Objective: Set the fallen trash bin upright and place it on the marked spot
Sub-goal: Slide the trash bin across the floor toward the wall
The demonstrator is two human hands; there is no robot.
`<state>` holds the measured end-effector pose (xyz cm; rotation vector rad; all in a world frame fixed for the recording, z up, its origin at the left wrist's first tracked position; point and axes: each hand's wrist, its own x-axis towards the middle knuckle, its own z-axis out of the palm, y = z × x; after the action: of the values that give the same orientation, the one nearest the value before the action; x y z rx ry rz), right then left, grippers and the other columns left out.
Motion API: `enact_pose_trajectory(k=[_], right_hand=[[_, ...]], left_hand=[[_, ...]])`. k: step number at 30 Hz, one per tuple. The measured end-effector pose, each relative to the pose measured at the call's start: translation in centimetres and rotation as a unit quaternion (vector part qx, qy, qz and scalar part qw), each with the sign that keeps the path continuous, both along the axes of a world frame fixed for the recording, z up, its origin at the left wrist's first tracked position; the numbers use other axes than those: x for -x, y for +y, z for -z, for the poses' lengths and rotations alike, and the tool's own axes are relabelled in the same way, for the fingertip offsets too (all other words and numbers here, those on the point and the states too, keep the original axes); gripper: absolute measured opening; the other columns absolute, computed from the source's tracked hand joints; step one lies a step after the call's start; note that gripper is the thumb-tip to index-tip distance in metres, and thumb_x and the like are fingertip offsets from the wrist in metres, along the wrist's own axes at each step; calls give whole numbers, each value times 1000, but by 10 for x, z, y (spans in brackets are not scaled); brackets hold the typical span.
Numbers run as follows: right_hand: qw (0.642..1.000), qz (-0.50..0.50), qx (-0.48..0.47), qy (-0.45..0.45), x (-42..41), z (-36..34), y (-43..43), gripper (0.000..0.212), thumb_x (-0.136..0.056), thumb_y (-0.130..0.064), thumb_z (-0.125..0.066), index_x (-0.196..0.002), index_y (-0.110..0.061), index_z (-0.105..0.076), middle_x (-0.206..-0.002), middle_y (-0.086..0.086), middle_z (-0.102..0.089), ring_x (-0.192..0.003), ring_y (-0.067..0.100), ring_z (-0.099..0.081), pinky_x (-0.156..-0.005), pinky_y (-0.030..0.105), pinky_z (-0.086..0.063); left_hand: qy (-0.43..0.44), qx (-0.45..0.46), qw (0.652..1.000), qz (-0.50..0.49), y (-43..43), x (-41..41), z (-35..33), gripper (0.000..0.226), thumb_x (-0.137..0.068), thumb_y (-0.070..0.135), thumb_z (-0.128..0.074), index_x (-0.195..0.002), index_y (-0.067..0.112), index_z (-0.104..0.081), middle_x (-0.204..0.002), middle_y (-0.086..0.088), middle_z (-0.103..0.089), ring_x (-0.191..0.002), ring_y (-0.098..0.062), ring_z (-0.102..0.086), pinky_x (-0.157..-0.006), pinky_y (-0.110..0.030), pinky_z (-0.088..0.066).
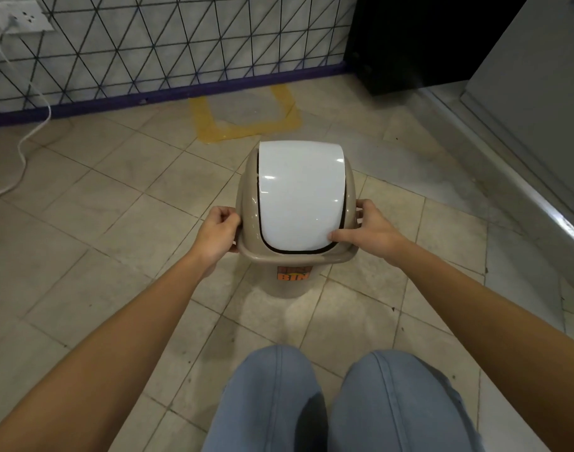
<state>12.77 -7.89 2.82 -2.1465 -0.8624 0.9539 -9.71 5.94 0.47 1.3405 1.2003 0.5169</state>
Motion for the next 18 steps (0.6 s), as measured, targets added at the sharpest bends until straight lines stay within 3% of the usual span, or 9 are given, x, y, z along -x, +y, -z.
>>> enact_pose_trajectory(k=[3, 9, 12, 15, 18], right_hand=[[1000, -18, 3, -4, 1, 1, -4, 97, -61, -31, -84, -139, -16, -28, -138, 5, -40, -117, 19, -45, -87, 30, -45], [998, -51, 1, -24, 8, 2, -11, 107, -57, -40, -86, -141, -17, -25, -142, 4, -35, -126, 21, -40, -102, 36, -41], [996, -65, -8, -57, 13, 3, -17, 114, -54, -43, -86, -144, -16, -22, -144, 4, -28, -130, 21, -35, -104, 32, -34], [987, -96, -33, -125, 18, 5, -24, 121, -49, -44, -88, -145, -17, -19, -144, 4, -25, -134, 20, -26, -105, 29, -26], [975, -124, -41, -178, 17, 6, -30, 128, -46, -45, -89, -146, -20, -15, -144, 3, -26, -133, 21, -23, -104, 29, -23]], left_hand=[[3, 2, 1000, 3, 1, 2, 1, 17, -91, 15, -43, -106, 12, -51, -84, -2, -56, -70, -14, -54, -59, -30, -49], [-4, 4, 1000, -4, 0, 10, 4, 27, -90, 13, -45, -116, 10, -51, -86, -1, -60, -75, -12, -57, -67, -28, -50], [-1, 1, 1000, 9, -1, 13, 3, 40, -89, 12, -48, -128, 12, -46, -106, -3, -61, -90, -14, -59, -80, -31, -50], [64, -96, 991, 60, -4, 21, -1, 50, -85, 13, -53, -134, 16, -43, -129, -4, -50, -104, -13, -55, -86, -26, -45], [92, -206, 965, 134, -13, 30, -5, 63, -81, 10, -58, -139, 16, -37, -139, -4, -36, -117, -10, -42, -97, -24, -36]])
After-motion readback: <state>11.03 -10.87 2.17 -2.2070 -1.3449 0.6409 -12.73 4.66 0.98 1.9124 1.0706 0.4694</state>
